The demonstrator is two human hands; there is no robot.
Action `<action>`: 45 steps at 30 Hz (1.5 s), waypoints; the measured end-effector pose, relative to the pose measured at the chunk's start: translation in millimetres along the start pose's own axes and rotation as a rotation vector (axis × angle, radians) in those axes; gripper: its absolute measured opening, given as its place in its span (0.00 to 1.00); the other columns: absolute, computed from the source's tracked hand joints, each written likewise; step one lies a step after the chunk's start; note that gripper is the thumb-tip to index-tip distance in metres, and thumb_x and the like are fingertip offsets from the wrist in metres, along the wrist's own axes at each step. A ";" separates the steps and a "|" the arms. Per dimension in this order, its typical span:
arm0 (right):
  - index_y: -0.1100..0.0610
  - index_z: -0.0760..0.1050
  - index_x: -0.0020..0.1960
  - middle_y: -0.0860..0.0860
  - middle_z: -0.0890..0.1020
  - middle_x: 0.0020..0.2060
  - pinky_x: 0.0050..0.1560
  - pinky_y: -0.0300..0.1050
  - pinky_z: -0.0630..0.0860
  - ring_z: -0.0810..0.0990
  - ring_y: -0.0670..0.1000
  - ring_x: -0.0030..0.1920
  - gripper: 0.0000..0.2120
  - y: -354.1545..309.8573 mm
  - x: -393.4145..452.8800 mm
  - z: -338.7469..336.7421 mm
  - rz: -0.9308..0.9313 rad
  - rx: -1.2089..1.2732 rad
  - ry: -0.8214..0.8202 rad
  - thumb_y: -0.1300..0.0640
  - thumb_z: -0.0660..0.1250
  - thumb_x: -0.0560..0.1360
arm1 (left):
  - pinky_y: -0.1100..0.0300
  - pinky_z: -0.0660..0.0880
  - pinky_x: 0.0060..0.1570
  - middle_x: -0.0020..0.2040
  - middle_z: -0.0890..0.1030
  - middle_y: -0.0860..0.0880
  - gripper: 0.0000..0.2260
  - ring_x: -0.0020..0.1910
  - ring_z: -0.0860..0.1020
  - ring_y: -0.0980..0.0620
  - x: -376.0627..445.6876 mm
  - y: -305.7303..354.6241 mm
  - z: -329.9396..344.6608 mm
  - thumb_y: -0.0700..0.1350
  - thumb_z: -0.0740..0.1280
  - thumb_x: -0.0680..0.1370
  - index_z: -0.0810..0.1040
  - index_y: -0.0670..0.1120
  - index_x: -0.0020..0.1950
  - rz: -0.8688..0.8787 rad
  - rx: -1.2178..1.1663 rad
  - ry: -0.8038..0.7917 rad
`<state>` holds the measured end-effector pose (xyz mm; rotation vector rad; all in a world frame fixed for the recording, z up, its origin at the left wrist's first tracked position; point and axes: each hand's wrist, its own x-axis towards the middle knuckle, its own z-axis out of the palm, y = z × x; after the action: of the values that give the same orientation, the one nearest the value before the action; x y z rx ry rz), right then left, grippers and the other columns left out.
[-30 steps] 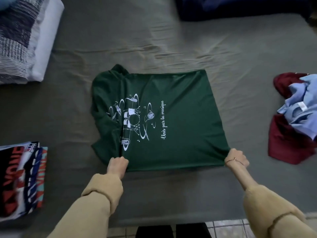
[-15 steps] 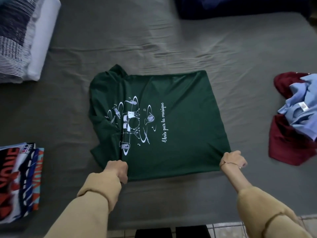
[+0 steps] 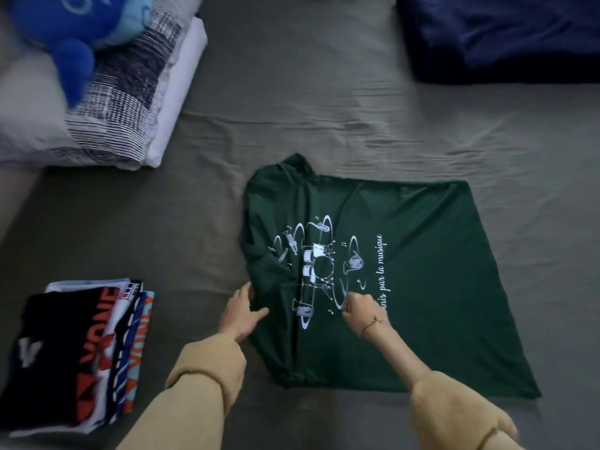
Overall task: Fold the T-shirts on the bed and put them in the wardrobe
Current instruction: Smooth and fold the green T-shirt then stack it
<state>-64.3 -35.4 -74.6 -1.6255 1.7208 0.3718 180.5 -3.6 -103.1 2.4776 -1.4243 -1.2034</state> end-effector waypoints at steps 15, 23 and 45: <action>0.56 0.80 0.47 0.55 0.83 0.44 0.44 0.41 0.74 0.81 0.53 0.45 0.06 -124.7 16.9 82.2 -0.151 0.296 -0.173 0.58 0.65 0.75 | 0.64 0.73 0.43 0.52 0.78 0.49 0.18 0.52 0.76 0.52 -19.8 -77.2 -54.6 0.46 0.73 0.72 0.73 0.43 0.59 -0.058 0.026 -0.672; 0.57 0.80 0.53 0.54 0.83 0.49 0.46 0.36 0.74 0.80 0.51 0.46 0.12 -144.3 9.5 116.3 -0.257 0.221 -0.255 0.65 0.61 0.74 | 0.69 0.75 0.41 0.42 0.79 0.53 0.05 0.37 0.78 0.61 -30.7 -130.5 -41.1 0.41 0.70 0.75 0.77 0.45 0.50 -0.079 -0.122 -0.710; 0.55 0.74 0.59 0.50 0.71 0.65 0.63 0.49 0.63 0.67 0.51 0.66 0.14 -211.5 140.6 17.8 -0.647 -0.231 0.316 0.62 0.61 0.74 | 0.63 0.73 0.37 0.39 0.80 0.50 0.10 0.36 0.78 0.54 98.2 -86.3 -69.2 0.48 0.74 0.72 0.80 0.44 0.48 0.002 -0.559 -0.117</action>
<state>151.1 -161.6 -124.6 -2.3967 1.2844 -0.0078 313.9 -49.8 -147.4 2.0479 -0.9315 -1.5126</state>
